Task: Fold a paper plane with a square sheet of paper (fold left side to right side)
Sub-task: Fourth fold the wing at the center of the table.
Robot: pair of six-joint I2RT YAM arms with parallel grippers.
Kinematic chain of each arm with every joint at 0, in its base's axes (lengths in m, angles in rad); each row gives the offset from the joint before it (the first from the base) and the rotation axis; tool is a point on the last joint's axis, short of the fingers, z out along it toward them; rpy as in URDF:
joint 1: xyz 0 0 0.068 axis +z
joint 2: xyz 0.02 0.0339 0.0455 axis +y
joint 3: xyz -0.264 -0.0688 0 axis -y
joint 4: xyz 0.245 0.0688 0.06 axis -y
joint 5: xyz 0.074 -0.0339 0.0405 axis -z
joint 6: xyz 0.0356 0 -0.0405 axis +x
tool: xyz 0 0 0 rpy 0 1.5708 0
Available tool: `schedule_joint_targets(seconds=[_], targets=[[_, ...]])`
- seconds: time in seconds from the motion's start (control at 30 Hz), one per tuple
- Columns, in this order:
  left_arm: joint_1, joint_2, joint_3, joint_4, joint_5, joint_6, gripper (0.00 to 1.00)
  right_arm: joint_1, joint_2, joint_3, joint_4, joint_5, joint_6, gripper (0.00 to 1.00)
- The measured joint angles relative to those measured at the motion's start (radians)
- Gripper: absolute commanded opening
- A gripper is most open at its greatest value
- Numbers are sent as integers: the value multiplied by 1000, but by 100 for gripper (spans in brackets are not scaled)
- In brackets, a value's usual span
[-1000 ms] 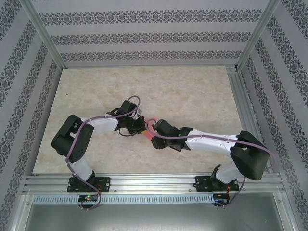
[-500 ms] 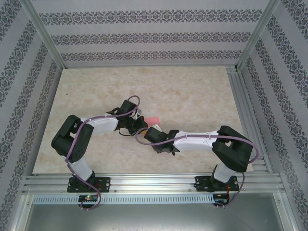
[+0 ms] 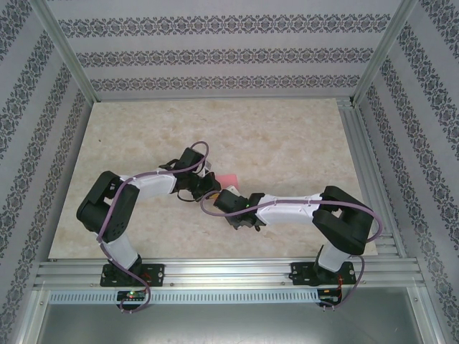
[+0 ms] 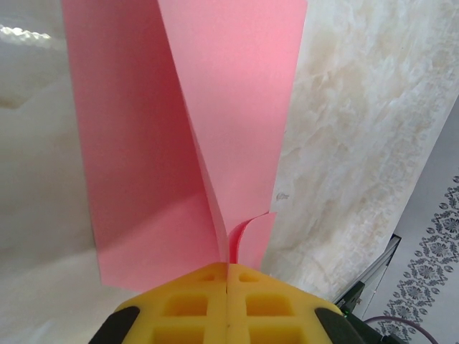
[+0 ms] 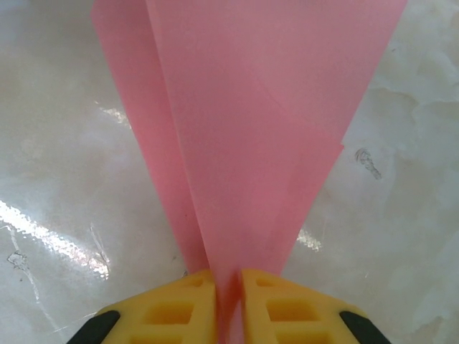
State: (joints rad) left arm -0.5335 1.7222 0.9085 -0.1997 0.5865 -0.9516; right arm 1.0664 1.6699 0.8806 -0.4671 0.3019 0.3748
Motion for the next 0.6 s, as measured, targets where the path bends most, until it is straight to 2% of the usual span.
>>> schedule_joint_targets(seconds=[0.23, 0.37, 0.5, 0.6], targets=[[0, -37, 65, -58, -8, 25, 42, -16, -11, -38, 37, -39, 1, 11], [5, -92, 106, -77, -21, 40, 53, -29, -27, -57, 62, -65, 1, 11], [29, -153, 116, -95, -34, 50, 58, -40, -40, -75, 85, -83, 5, 10], [59, -185, 110, -105, -49, 51, 58, -55, -54, -93, 107, -108, 10, 10]])
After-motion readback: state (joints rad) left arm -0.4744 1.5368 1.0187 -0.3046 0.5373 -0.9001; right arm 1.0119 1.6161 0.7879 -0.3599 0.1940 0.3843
